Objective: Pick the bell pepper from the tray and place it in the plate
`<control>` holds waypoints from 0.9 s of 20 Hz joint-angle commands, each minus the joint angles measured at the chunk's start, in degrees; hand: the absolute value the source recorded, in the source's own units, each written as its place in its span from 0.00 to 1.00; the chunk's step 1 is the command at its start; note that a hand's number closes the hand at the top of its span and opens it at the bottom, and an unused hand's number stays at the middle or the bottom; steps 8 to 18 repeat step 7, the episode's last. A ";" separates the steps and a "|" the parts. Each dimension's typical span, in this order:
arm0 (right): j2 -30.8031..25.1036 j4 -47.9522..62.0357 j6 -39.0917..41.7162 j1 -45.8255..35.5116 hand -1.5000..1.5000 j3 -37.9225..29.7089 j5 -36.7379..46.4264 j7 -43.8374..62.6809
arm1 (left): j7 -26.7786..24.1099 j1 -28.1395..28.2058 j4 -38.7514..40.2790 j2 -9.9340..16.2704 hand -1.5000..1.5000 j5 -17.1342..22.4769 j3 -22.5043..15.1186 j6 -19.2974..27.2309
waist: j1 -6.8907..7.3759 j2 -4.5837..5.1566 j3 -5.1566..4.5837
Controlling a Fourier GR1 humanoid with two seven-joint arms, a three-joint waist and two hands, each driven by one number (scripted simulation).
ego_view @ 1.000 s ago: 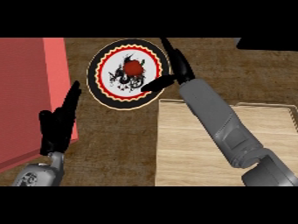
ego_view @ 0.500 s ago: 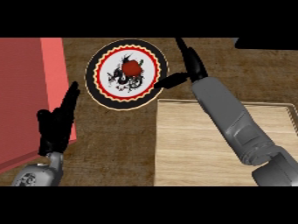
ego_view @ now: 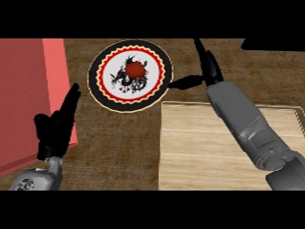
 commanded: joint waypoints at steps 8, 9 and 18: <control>-2.68 1.96 -0.52 0.67 0.00 -0.46 0.94 0.33 | 3.48 2.10 2.87 -1.30 0.50 -0.72 -0.43 0.68 | 0.16 0.50 -0.83; -2.68 1.96 -0.52 0.67 0.00 -0.46 0.94 0.33 | 3.48 2.10 2.87 -1.30 0.50 -0.72 -0.43 0.68 | 0.16 0.50 -0.83; -2.68 1.96 -0.52 0.67 0.00 -0.46 0.94 0.33 | 3.48 2.10 2.87 -1.30 0.50 -0.72 -0.43 0.68 | 0.16 0.50 -0.83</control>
